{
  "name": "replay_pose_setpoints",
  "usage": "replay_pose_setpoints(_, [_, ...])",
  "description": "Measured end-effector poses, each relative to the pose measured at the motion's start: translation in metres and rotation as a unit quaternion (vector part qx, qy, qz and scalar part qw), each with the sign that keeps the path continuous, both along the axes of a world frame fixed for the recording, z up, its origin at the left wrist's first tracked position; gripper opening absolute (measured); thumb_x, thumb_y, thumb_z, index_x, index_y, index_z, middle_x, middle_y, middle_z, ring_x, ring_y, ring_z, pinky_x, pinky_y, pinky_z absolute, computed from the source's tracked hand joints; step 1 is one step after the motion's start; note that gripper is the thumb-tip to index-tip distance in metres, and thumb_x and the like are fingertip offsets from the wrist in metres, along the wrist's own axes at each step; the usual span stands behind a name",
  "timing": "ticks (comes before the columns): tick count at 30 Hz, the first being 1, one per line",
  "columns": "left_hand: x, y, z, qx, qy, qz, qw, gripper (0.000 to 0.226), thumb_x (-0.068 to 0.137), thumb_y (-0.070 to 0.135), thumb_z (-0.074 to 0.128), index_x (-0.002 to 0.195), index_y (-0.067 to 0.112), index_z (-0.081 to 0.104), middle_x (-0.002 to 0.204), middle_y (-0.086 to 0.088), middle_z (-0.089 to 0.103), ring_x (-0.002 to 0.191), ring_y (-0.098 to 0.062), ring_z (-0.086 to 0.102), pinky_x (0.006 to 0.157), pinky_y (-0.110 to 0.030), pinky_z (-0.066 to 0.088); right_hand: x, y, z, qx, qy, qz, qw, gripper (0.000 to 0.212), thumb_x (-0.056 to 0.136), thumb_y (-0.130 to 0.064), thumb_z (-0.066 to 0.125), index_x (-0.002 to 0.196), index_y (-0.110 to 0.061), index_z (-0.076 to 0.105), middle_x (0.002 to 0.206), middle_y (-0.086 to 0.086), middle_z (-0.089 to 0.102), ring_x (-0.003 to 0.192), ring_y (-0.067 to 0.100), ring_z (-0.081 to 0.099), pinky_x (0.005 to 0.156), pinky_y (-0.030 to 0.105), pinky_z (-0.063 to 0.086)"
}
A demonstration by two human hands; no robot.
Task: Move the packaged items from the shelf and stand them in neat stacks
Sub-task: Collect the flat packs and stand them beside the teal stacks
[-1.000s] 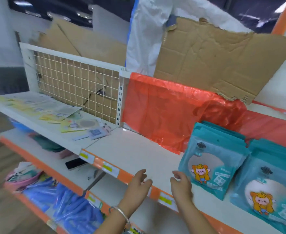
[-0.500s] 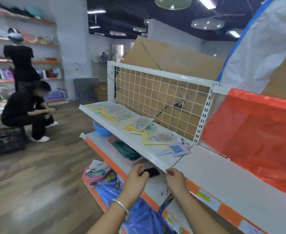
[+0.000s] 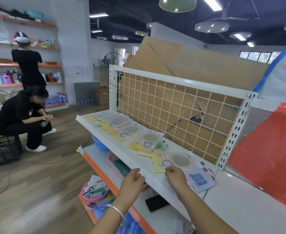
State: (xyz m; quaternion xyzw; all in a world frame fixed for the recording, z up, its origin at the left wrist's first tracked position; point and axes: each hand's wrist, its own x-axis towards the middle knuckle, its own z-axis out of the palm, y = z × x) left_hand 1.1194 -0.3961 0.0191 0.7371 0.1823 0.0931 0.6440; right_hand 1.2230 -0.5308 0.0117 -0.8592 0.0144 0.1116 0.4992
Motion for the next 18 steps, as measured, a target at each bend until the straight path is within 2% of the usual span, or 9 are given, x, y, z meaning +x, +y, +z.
replay_pose_setpoints(2, [0.026,0.016,0.003,0.01,0.008,0.011,1.0,0.036,0.093,0.011,0.049,0.129,0.01,0.047,0.107,0.0,0.061,0.093,-0.01,0.056,0.066,-0.011,0.044,0.027,0.013,0.004,0.016,-0.004,0.001,1.0,0.025,0.08,-0.019,0.044,0.088,-0.007,0.065,0.091,0.02,0.056,0.086,0.032,0.055,0.087,0.038,0.04])
replay_pose_setpoints(3, [0.039,0.023,0.006,0.019,0.01,0.017,1.0,0.038,0.093,0.013,0.05,0.131,0.011,0.048,0.116,-0.003,0.06,0.099,-0.013,0.056,0.073,-0.016,0.042,0.04,0.019,0.006,0.024,-0.005,0.008,1.0,0.023,0.084,-0.017,0.045,0.09,-0.012,0.066,0.09,0.016,0.055,0.084,0.03,0.053,0.086,0.038,0.042])
replay_pose_setpoints(5, [0.063,0.037,0.01,0.015,0.011,0.023,1.0,0.038,0.093,0.014,0.051,0.131,0.011,0.05,0.123,-0.004,0.058,0.105,-0.014,0.053,0.083,-0.021,0.036,0.067,0.03,0.008,0.031,-0.007,0.013,0.999,0.028,0.091,-0.013,0.045,0.103,0.002,0.065,0.096,0.016,0.061,0.085,0.029,0.054,0.086,0.038,0.044])
replay_pose_setpoints(8, [0.093,0.056,0.015,0.021,0.017,0.022,0.999,0.036,0.094,0.016,0.05,0.129,0.013,0.051,0.121,-0.002,0.056,0.108,-0.014,0.051,0.087,-0.022,0.035,0.099,0.046,0.007,0.046,0.006,-0.001,0.999,0.031,0.088,-0.007,0.046,0.107,0.015,0.056,0.081,0.025,0.054,0.069,0.022,0.045,0.066,0.03,0.034])
replay_pose_setpoints(10, [0.115,0.07,0.014,0.035,0.023,0.019,0.999,0.036,0.093,0.018,0.05,0.128,0.013,0.053,0.125,-0.001,0.055,0.115,-0.016,0.05,0.095,-0.026,0.038,0.115,0.057,0.009,0.046,0.024,-0.021,0.998,0.024,0.085,-0.005,0.046,0.082,0.014,0.059,0.068,0.022,0.044,0.063,0.017,0.039,0.063,0.028,0.027])
replay_pose_setpoints(11, [0.127,0.078,0.013,0.039,0.025,0.018,0.999,0.035,0.093,0.018,0.049,0.127,0.013,0.054,0.124,-0.001,0.056,0.115,-0.017,0.05,0.097,-0.027,0.038,0.123,0.061,0.011,0.044,0.034,-0.025,0.998,0.022,0.084,-0.004,0.045,0.064,0.003,0.052,0.062,0.014,0.038,0.058,0.017,0.034,0.059,0.027,0.024])
replay_pose_setpoints(13, [0.151,0.092,0.014,0.033,0.033,0.015,0.999,0.03,0.092,0.017,0.049,0.122,0.014,0.057,0.116,-0.001,0.057,0.111,-0.019,0.053,0.096,-0.029,0.04,0.141,0.069,0.013,0.038,0.051,-0.017,0.998,0.033,0.082,-0.001,0.045,0.051,-0.012,0.039,0.055,0.005,0.033,0.051,0.018,0.03,0.054,0.028,0.023])
replay_pose_setpoints(15, [0.177,0.105,0.014,0.027,0.039,0.007,0.999,0.021,0.091,0.015,0.05,0.108,0.019,0.062,0.107,0.0,0.06,0.103,-0.02,0.055,0.093,-0.031,0.044,0.16,0.075,0.013,0.002,0.065,-0.011,0.998,0.036,0.082,0.001,0.046,0.049,-0.012,0.042,0.05,0.004,0.04,0.048,0.021,0.036,0.049,0.027,0.028])
replay_pose_setpoints(18, [0.212,0.123,0.015,0.042,0.053,-0.016,0.998,0.01,0.082,0.021,0.052,0.073,0.025,0.052,0.075,0.006,0.053,0.076,-0.017,0.05,0.068,-0.025,0.04,0.184,0.088,0.013,-0.033,0.086,-0.011,0.996,0.021,0.084,-0.004,0.047,0.066,-0.013,0.046,0.061,0.004,0.048,0.055,0.02,0.047,0.05,0.026,0.037])
